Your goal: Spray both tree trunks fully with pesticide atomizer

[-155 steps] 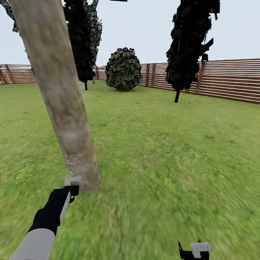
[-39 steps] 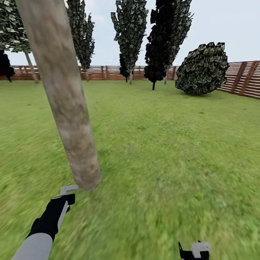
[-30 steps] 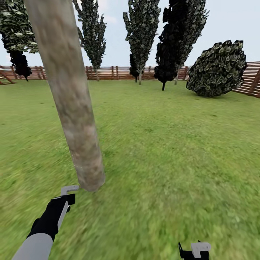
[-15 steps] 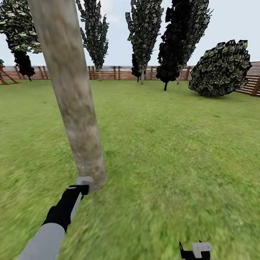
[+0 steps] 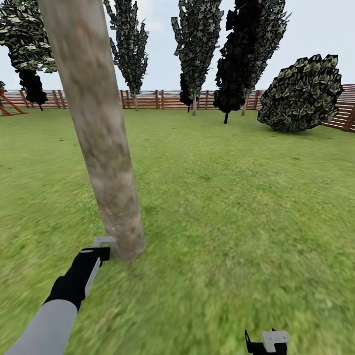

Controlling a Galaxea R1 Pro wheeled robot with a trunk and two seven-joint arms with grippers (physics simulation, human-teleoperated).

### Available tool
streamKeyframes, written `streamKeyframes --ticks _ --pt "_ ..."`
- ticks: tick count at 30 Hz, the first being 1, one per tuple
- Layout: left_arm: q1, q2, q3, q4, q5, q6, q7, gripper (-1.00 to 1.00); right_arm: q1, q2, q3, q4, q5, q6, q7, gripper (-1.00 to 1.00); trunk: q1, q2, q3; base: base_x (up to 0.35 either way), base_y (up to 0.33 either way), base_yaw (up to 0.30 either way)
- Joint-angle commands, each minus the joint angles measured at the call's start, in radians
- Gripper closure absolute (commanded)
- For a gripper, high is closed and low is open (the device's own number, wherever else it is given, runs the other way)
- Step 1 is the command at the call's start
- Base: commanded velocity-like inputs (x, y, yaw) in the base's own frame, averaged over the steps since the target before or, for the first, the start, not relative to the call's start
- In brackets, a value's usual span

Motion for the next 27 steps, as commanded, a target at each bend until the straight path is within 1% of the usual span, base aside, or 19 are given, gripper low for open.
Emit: streamKeyframes --ticks 1,3,4,6,7,10,11,12,14,17,20,22,23,26,27 --pt "0.0 0.001 -0.002 -0.017 -0.004 0.015 -0.001 1.0 -0.001 0.0 -0.003 0.002 0.011 -0.003 -0.007 -1.0 0.0 0.0 -0.001 0.0 0.0 0.0" --pt "0.0 -0.037 -0.009 -0.061 -0.005 0.034 -0.002 1.0 -0.001 0.0 -0.003 0.002 0.011 -0.003 -0.007 -1.0 0.0 0.0 -0.001 0.0 0.0 0.0" --pt "0.0 -0.048 -0.01 -0.071 -0.006 0.043 -0.003 1.0 -0.001 0.0 -0.003 0.001 0.011 -0.003 -0.007 -1.0 0.0 0.0 -0.001 0.0 0.0 0.0" --pt "0.0 -0.058 -0.01 -0.102 -0.006 0.068 -0.003 1.0 -0.001 0.0 -0.003 0.002 0.011 -0.003 -0.007 -1.0 0.0 0.0 -0.001 0.0 0.0 0.0" --pt "-0.003 -0.047 -0.007 -0.119 -0.006 0.084 -0.003 1.0 -0.001 0.0 -0.003 0.002 0.012 -0.003 -0.007 -1.0 0.0 0.0 -0.001 0.0 0.0 0.0" --pt "-0.03 -0.001 -0.004 -0.124 -0.004 0.094 -0.009 1.0 -0.001 0.0 -0.003 0.002 0.012 -0.003 -0.007 -1.0 0.0 0.0 -0.001 0.0 0.0 0.0" --pt "-0.036 0.013 -0.003 -0.125 -0.004 0.104 -0.025 1.0 -0.001 0.0 -0.003 0.002 0.012 -0.003 -0.007 -1.0 0.0 0.0 -0.001 0.0 0.0 0.0" --pt "-0.04 0.017 -0.006 -0.127 -0.004 0.12 -0.054 1.0 -0.001 0.0 -0.003 0.003 0.012 -0.003 -0.007 -1.0 0.0 0.0 -0.001 0.0 0.0 0.0" --pt "-0.042 0.01 -0.01 -0.127 -0.005 0.13 -0.09 1.0 -0.001 0.0 -0.003 0.003 0.012 -0.003 -0.007 -1.0 0.0 0.0 -0.001 0.0 0.0 0.0" --pt "-0.047 -0.001 -0.012 -0.138 -0.007 0.135 -0.115 1.0 -0.001 0.0 -0.003 0.003 0.012 -0.003 -0.007 -1.0 0.0 0.0 -0.001 0.0 0.0 0.0" --pt "-0.054 0.012 -0.003 -0.183 -0.009 0.138 -0.116 1.0 -0.001 0.0 -0.003 0.003 0.012 -0.003 -0.007 -1.0 0.0 0.0 -0.001 -0.025 0.0 0.0" --pt "-0.054 0.019 -0.001 -0.2 -0.009 0.138 -0.117 1.0 -0.001 0.0 -0.003 0.003 0.012 -0.003 -0.007 -1.0 0.0 0.0 -0.001 -0.222 0.0 0.0" --pt "-0.054 0.019 -0.004 -0.203 -0.008 0.138 -0.117 1.0 -0.001 0.0 -0.003 0.003 0.012 -0.003 -0.007 -1.0 0.0 0.0 -0.001 -0.234 0.0 0.0" --pt "-0.056 0.005 -0.011 -0.206 -0.009 0.139 -0.117 1.0 -0.001 0.0 -0.003 0.003 0.012 -0.003 -0.007 -1.0 0.0 0.0 -0.001 -0.102 0.0 0.0" --pt "-0.058 -0.01 -0.016 -0.207 -0.01 0.14 -0.118 1.0 -0.001 0.0 -0.003 0.003 0.012 -0.003 -0.007 -1.0 0.0 0.0 -0.001 -0.02 0.0 0.0"
